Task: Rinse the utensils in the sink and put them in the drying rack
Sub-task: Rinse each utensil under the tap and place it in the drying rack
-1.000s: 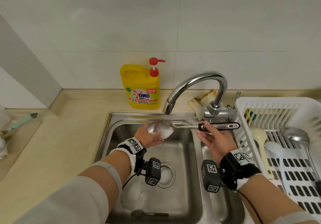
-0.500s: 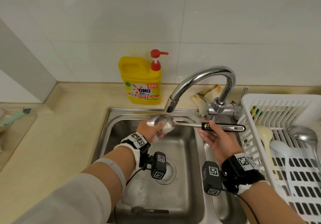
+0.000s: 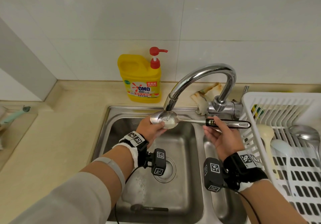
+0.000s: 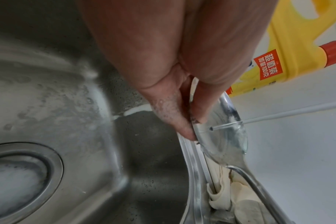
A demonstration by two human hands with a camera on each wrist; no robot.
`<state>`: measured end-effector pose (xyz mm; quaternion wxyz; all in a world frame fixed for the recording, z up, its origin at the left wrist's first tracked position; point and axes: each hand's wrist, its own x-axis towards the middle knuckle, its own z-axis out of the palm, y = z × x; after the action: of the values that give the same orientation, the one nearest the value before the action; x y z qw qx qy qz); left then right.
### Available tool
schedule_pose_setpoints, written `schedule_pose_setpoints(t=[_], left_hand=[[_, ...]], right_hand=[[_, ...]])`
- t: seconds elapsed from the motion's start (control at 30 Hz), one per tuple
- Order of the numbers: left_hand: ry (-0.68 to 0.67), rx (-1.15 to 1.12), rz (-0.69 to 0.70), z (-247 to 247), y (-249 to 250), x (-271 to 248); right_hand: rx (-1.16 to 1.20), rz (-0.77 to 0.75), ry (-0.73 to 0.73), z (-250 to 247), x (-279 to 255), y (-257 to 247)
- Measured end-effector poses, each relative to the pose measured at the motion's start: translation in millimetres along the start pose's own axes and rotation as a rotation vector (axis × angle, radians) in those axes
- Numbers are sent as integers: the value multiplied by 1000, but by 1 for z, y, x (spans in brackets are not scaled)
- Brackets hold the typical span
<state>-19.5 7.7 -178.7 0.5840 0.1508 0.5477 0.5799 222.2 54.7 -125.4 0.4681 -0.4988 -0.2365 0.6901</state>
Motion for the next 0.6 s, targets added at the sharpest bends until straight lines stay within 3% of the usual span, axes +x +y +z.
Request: schedule_pose_setpoints(t=[0.1, 0.3, 0.47, 0.6], left_hand=[[42, 32, -14, 1, 1, 0], [1, 44, -35, 7, 3, -2], [-6, 190, 71, 3, -5, -3], [80, 266, 91, 0, -6, -1]], right_hand=[[-24, -25, 11, -1, -1, -5], [-47, -40, 22, 0, -3, -10], [-20, -42, 40, -1, -3, -11], [-40, -39, 39, 0, -1, -10]])
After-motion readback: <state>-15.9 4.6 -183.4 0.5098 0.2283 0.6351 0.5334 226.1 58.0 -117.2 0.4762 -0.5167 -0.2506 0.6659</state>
